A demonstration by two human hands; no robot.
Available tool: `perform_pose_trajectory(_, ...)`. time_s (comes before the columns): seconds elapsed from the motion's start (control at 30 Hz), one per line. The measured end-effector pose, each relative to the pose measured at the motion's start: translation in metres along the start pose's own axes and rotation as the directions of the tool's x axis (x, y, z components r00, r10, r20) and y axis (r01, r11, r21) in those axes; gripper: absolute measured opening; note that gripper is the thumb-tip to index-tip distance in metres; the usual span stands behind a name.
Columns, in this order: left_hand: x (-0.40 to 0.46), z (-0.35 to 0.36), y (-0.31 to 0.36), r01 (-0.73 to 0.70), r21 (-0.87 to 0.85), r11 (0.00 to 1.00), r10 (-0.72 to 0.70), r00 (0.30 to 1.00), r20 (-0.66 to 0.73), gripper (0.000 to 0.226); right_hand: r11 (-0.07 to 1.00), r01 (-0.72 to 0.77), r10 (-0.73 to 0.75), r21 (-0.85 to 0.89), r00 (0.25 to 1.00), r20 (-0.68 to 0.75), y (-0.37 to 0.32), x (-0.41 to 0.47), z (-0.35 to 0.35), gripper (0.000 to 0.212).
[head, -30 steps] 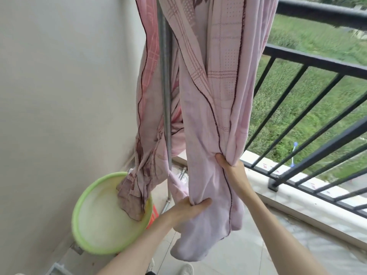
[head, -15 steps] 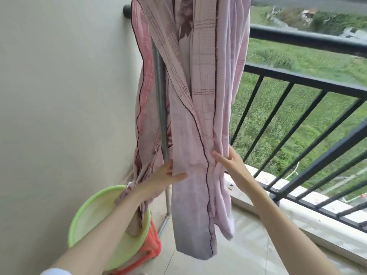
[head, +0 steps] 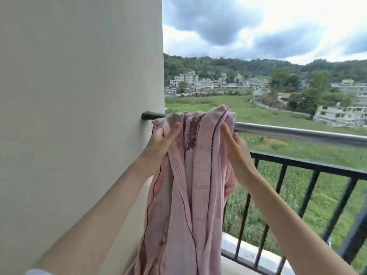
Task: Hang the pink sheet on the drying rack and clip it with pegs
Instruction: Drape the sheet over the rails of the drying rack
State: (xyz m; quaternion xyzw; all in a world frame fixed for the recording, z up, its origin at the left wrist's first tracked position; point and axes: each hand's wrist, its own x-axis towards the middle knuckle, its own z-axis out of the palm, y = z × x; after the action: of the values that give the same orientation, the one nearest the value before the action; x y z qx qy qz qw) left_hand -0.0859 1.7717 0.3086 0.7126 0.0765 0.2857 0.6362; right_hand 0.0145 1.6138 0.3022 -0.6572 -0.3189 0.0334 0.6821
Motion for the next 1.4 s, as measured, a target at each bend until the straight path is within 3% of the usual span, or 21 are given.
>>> perform_pose_trajectory(0.07, 0.012, 0.000, 0.015, -0.008, 0.043, 0.999, 0.007, 1.000, 0.028, 0.066, 0.994, -0.113, 0.113, 0.011, 0.994, 0.003, -0.009, 0.008, 0.002, 0.084)
perform_pose_trajectory(0.13, 0.024, 0.002, 0.025, -0.007, 0.158, 0.987, -0.003, 0.998, 0.061, 0.052, 0.983, -0.184, 0.184, 0.019, 0.983, 0.006, -0.016, 0.013, 0.002, 0.073)
perform_pose_trajectory(0.33, 0.052, 0.013, 0.055, -0.111, 0.245, 0.963, 0.064, 0.980, 0.190, 0.024, 0.988, -0.153, 0.151, -0.030, 0.987, -0.058, -0.040, 0.035, -0.004, 0.073)
perform_pose_trajectory(0.4, 0.060, 0.019, 0.067, -0.150, 0.277, 0.949, 0.086, 0.970, 0.229, 0.024, 0.983, -0.183, 0.181, -0.018, 0.980, -0.089, -0.053, 0.045, -0.013, 0.065)
perform_pose_trajectory(0.53, 0.077, 0.037, 0.105, -0.224, 0.376, 0.899, 0.090, 0.936, 0.342, 0.051, 0.976, -0.197, 0.208, 0.096, 0.970, -0.124, -0.078, 0.062, -0.043, 0.050)
perform_pose_trajectory(0.67, 0.087, 0.072, 0.140, -0.368, 0.437, 0.821, 0.154, 0.879, 0.451, 0.044, 0.978, -0.100, 0.139, 0.181, 0.966, -0.219, -0.101, 0.061, -0.083, 0.039)
perform_pose_trajectory(0.8, 0.090, 0.119, 0.159, -0.402, 0.372, 0.837, 0.193, 0.851, 0.488, 0.045, 0.983, 0.052, 0.018, 0.175, 0.926, -0.376, -0.117, 0.054, -0.127, 0.034)
perform_pose_trajectory(0.93, 0.083, 0.159, 0.150, -0.312, 0.252, 0.916, 0.151, 0.850, 0.504, 0.029, 0.996, 0.064, -0.085, -0.059, 0.860, -0.504, -0.109, 0.036, -0.165, 0.047)
perform_pose_trajectory(1.03, 0.082, 0.174, 0.123, -0.264, 0.302, 0.916, 0.054, 0.827, 0.560, 0.029, 0.922, -0.033, -0.174, -0.387, 0.856, -0.487, -0.094, 0.017, -0.182, 0.060)
perform_pose_trajectory(1.1, 0.082, 0.178, 0.105, -0.295, 0.440, 0.848, -0.025, 0.808, 0.589, 0.036, 0.663, -0.184, -0.219, -0.725, 0.879, -0.423, -0.082, 0.007, -0.190, 0.061)
perform_pose_trajectory(1.17, 0.081, 0.177, 0.094, -0.330, 0.550, 0.768, -0.084, 0.798, 0.596, 0.042, 0.382, -0.293, -0.289, -0.876, 0.863, -0.415, -0.073, -0.005, -0.191, 0.057)
perform_pose_trajectory(1.2, 0.081, 0.175, 0.092, -0.349, 0.569, 0.745, -0.086, 0.795, 0.601, 0.042, 0.316, -0.307, -0.335, -0.898, 0.849, -0.408, -0.070, -0.010, -0.189, 0.049)
perform_pose_trajectory(1.3, 0.079, 0.161, 0.091, -0.396, 0.565, 0.724, -0.048, 0.788, 0.614, 0.037, 0.310, -0.216, -0.490, -0.926, 0.798, -0.351, -0.064, -0.018, -0.172, 0.032)
perform_pose_trajectory(1.4, 0.076, 0.135, 0.091, -0.412, 0.574, 0.708, -0.008, 0.807, 0.590, 0.026, 0.361, -0.013, -0.523, -0.932, 0.825, -0.214, -0.064, -0.019, -0.139, 0.035)
